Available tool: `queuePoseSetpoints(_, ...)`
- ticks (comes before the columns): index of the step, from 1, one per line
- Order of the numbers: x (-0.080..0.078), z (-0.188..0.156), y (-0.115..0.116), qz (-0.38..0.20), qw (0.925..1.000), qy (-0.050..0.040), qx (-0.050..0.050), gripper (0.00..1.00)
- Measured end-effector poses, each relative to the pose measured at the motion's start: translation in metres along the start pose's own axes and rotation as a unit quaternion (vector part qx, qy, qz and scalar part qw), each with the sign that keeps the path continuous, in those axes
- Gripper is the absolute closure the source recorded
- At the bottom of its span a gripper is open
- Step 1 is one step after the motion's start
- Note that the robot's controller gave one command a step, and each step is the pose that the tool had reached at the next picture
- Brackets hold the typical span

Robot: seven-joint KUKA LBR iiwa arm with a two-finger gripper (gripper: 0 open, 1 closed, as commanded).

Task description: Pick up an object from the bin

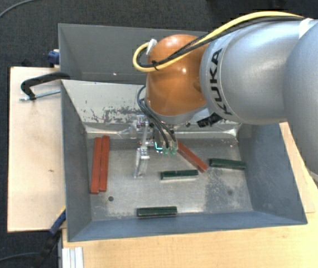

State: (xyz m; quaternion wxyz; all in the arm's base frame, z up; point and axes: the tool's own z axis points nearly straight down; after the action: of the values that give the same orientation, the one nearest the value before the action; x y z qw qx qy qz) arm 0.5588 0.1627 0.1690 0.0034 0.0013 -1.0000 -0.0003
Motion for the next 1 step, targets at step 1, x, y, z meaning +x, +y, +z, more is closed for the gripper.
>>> queuePoseSetpoints(1,0.0111,0.1009,-0.0794,-0.154,0.9881,-0.0007,0.001,0.0)
